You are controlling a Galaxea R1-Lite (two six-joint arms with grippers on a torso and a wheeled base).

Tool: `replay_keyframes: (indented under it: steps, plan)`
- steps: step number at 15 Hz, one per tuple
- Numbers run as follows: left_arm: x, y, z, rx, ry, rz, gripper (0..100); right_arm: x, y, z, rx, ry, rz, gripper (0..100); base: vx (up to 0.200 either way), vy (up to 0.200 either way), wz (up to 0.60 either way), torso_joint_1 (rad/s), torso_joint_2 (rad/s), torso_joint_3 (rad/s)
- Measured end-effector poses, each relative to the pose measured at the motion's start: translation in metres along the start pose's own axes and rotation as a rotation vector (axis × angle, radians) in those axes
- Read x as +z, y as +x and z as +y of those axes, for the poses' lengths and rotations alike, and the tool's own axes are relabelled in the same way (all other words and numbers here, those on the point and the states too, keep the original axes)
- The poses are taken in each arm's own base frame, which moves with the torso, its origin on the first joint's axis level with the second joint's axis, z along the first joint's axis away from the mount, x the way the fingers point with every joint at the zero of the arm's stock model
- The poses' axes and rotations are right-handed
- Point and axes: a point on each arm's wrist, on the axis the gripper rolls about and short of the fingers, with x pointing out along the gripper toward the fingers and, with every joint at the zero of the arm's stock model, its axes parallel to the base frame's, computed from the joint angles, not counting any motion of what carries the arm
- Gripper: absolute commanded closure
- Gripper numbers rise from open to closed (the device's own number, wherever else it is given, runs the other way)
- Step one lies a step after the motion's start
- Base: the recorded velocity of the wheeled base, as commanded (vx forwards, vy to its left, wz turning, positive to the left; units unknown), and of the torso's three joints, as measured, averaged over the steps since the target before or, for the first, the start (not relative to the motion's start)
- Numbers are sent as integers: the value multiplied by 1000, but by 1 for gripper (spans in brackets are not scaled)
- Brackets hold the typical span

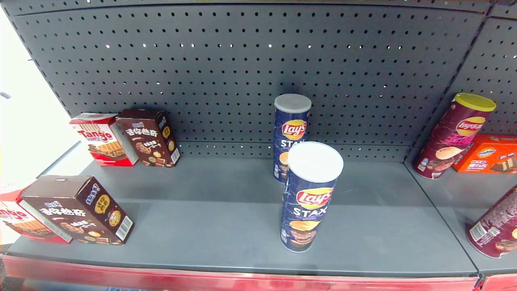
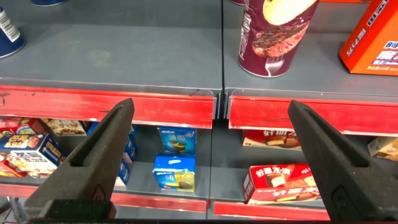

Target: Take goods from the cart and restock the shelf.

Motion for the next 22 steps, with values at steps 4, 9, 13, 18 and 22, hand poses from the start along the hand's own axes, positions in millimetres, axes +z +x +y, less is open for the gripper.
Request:
replay_keyframes:
  steps: [4, 9, 13, 18, 22]
  plan:
    - [-4, 1, 4, 192, -27, 17, 0, 0, 0, 0, 0, 0, 0, 0, 0, 0, 0, 0, 0, 0]
    - [-5, 1, 4, 191, -87, 12, 0, 1, 0, 0, -1, -1, -5, 0, 0, 0, 0, 0, 0, 0]
    - [-5, 1, 4, 185, -81, 12, 0, 59, -11, 1, 19, 33, -113, 0, 0, 0, 0, 0, 0, 0]
    - [-5, 1, 4, 184, -79, 12, 0, 134, -13, 1, 205, 62, -192, 0, 0, 0, 0, 0, 0, 0]
    - [-5, 1, 4, 183, -79, 12, 0, 169, 14, 1, 333, 73, -140, 0, 0, 0, 0, 0, 0, 0]
